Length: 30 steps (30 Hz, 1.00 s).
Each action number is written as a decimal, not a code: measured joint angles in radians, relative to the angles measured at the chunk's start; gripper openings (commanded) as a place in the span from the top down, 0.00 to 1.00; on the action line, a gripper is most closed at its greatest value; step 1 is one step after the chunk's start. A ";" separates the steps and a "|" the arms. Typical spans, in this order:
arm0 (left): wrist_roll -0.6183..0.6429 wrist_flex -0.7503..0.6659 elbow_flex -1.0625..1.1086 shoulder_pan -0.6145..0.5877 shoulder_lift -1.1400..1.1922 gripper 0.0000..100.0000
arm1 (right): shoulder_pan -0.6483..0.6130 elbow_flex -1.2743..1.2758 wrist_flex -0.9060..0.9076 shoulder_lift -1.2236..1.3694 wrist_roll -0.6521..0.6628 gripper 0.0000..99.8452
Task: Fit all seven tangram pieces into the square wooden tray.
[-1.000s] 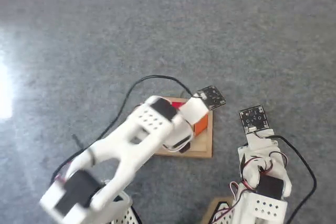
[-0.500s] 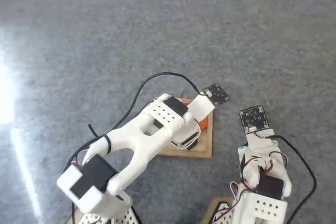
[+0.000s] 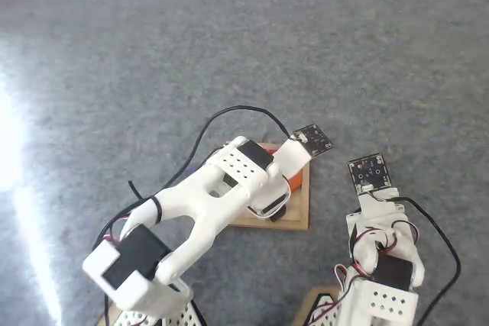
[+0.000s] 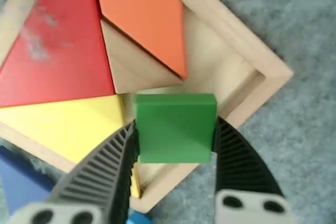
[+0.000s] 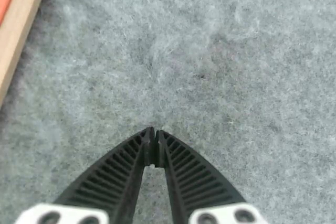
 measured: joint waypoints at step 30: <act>-0.052 0.109 -0.058 -0.215 -0.175 0.78 | 0.000 0.000 0.000 0.000 0.000 0.98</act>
